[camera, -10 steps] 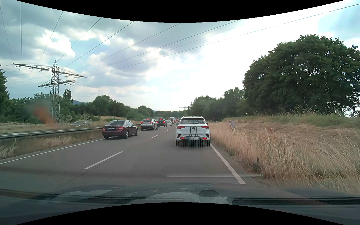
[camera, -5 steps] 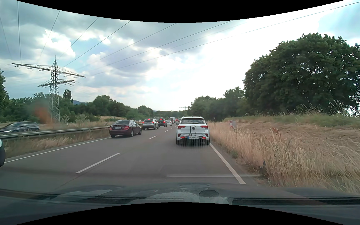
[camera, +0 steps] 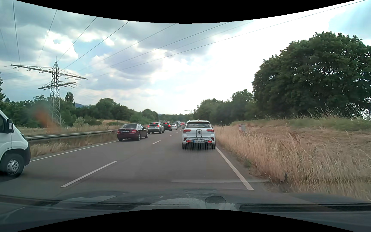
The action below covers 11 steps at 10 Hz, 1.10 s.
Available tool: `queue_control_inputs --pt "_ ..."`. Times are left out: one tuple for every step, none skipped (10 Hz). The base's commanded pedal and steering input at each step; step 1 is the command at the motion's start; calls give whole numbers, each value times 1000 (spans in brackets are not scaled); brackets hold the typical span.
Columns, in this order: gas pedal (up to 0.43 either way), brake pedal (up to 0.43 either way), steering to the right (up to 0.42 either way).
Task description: Follow the waypoints while adhering to traffic rules and regulations
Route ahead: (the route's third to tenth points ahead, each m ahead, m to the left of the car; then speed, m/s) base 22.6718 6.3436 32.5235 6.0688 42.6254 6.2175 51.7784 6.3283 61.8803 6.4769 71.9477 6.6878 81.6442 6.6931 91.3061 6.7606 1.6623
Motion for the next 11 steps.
queue_control_inputs --pt "79 0 -11" --pt "39 0 -11" --pt "0 0 -11" --pt "0 0 -10" --pt "0 0 -10" --pt "0 0 -10" --pt "0 0 -9" --pt "0 0 -9" --pt "0 0 -9" --pt "0 0 -9" --pt "0 0 -8"
